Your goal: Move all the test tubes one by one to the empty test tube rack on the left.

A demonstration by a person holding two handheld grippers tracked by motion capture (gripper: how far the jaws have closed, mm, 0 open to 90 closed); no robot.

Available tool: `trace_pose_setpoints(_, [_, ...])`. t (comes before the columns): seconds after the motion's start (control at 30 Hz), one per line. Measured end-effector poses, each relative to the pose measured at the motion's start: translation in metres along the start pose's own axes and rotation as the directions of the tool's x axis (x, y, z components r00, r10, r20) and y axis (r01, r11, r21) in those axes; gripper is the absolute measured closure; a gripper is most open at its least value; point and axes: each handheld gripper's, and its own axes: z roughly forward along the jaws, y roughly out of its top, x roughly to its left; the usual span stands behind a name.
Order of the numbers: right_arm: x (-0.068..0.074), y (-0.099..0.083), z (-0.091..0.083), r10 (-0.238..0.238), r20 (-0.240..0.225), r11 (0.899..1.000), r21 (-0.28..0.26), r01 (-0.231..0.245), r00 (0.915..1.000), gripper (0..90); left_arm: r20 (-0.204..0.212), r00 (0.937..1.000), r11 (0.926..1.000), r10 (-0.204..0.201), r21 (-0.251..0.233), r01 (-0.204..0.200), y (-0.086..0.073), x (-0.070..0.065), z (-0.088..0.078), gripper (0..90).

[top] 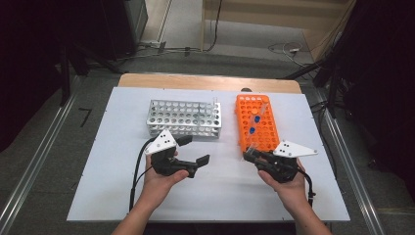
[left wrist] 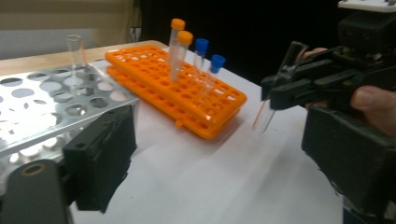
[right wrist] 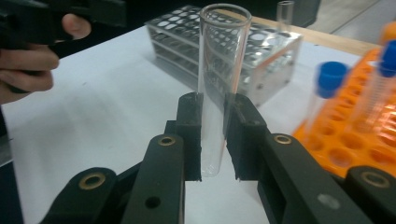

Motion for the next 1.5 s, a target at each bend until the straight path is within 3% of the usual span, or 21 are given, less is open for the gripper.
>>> trace_pose_setpoints(0.17, [0.013,0.0,0.013,-0.02,-0.041,1.0,0.023,0.021,0.999,74.1,0.056,0.9983,0.9999,0.014,0.005,-0.015,0.003,-0.009,0.005,26.1])
trace_pose_setpoints(0.43, [0.031,0.0,0.029,-0.039,-0.092,0.998,0.049,0.044,0.995,74.1,0.096,0.9931,0.997,0.067,0.032,-0.07,0.003,-0.025,0.016,43.2])
trace_pose_setpoints(0.67, [0.04,0.002,0.036,-0.053,-0.113,0.996,0.06,0.06,0.9922,74.1,0.124,0.9883,0.9945,0.089,0.044,-0.095,0.002,-0.032,0.023,57.9])
trace_pose_setpoints(1.03, [0.052,0.005,0.039,-0.073,-0.144,0.995,0.064,0.082,0.9869,74.0,0.12,0.9862,0.991,0.113,0.057,-0.121,0.0,-0.037,0.028,73.9])
trace_pose_setpoints(1.23, [0.051,0.005,0.039,-0.067,-0.154,0.994,0.07,0.079,0.9858,74.0,0.1,0.9853,0.9879,0.138,0.056,-0.144,0.0,-0.038,0.028,76.3])
trace_pose_setpoints(1.4, [0.048,0.004,0.039,-0.063,-0.153,0.995,0.061,0.074,0.9861,72.8,0.09,0.9876,0.9902,0.128,0.043,-0.133,0.0,-0.037,0.028,76.7])
trace_pose_setpoints(1.5, [0.045,0.003,0.037,-0.057,-0.151,0.997,0.05,0.065,0.9869,64.1,0.077,0.989,0.9908,0.126,0.039,-0.129,0.002,-0.034,0.027,76.7])
